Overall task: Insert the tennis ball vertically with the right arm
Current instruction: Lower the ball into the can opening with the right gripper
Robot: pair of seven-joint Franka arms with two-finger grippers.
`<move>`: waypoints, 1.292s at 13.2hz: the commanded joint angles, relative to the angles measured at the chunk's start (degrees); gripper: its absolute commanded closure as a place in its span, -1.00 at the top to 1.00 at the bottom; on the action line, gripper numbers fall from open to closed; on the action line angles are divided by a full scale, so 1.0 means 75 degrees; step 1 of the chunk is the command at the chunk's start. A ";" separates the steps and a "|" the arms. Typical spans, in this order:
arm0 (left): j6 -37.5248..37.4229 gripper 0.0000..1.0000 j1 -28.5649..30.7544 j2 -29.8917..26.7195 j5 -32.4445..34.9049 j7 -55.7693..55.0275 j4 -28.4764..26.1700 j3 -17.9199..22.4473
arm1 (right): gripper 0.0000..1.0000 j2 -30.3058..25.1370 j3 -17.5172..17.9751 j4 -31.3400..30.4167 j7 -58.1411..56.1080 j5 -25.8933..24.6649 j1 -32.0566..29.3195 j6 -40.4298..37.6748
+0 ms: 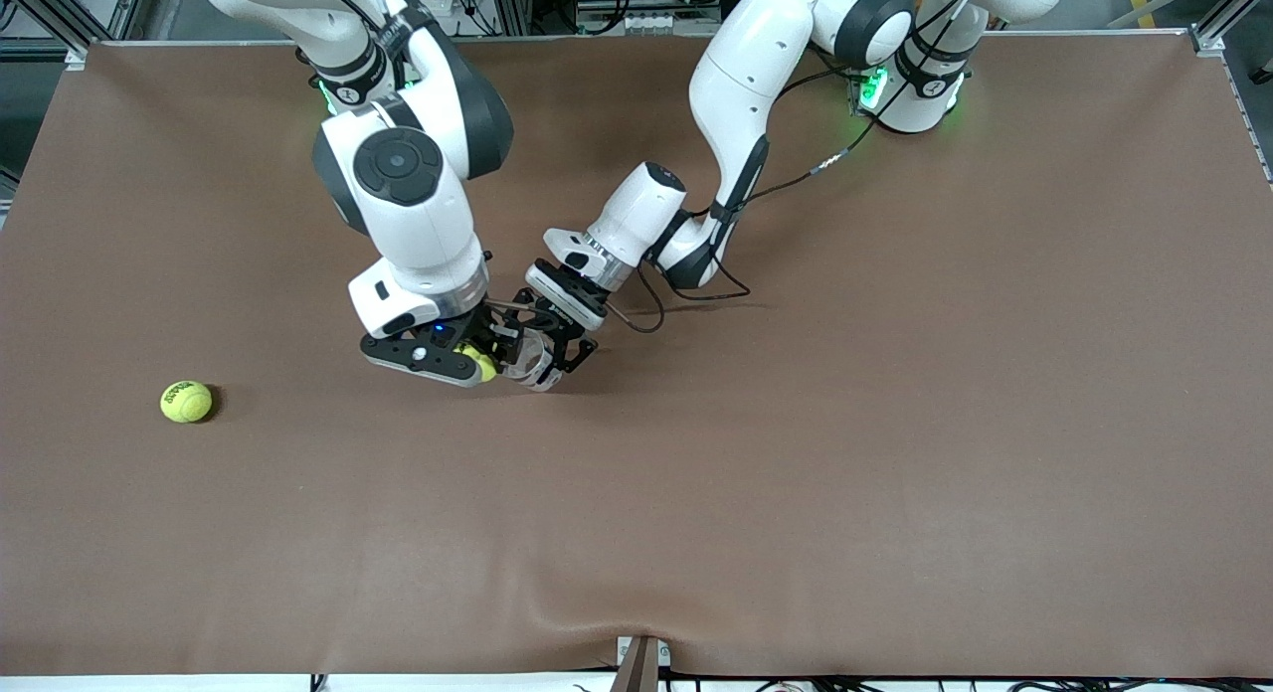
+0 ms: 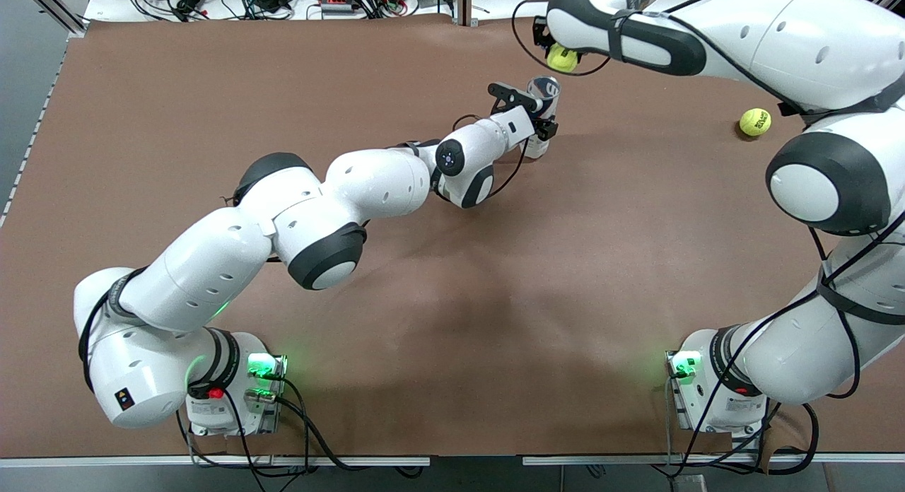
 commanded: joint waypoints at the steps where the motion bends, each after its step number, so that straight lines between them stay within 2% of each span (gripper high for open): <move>1: 0.0148 0.39 -0.0173 0.0214 -0.0185 -0.0102 0.0196 0.0144 | -1.00 0.0329 -0.0040 0.0183 0.0145 -0.0031 0.0232 0.0002; 8: 0.0148 0.39 -0.0220 0.0249 -0.0267 -0.0102 0.0208 0.0156 | -1.00 0.0400 -0.0005 -0.0027 0.0028 0.0180 0.0408 -0.0103; 9: 0.0148 0.39 -0.0220 0.0249 -0.0267 -0.0102 0.0208 0.0156 | -0.41 0.0411 -0.0005 -0.0039 0.0028 0.0180 0.0397 -0.0103; 10: 0.0148 0.39 -0.0220 0.0249 -0.0267 -0.0102 0.0208 0.0156 | 0.99 0.0400 -0.0005 -0.0039 0.0051 0.0180 0.0396 -0.0092; 12: 0.0148 0.39 -0.0220 0.0237 -0.0267 -0.0102 0.0208 0.0156 | 1.00 0.0353 0.0007 -0.0016 0.0028 0.0227 0.0303 -0.0103; 14: 0.0148 0.39 -0.0220 0.0237 -0.0267 -0.0102 0.0219 0.0167 | 1.00 0.0283 -0.0005 0.0019 -0.0065 0.0670 0.0128 -0.0161; 16: 0.0148 0.39 -0.0220 0.0237 -0.0290 -0.0102 0.0219 0.0167 | 1.00 -0.0055 -0.0028 0.0043 -0.1475 0.1151 -0.0339 -0.0721; 17: 0.0148 0.39 -0.0220 0.0226 -0.0302 -0.0102 0.0219 0.0167 | 1.00 -0.0289 -0.0040 0.0043 -0.2331 0.1176 -0.0725 -0.1188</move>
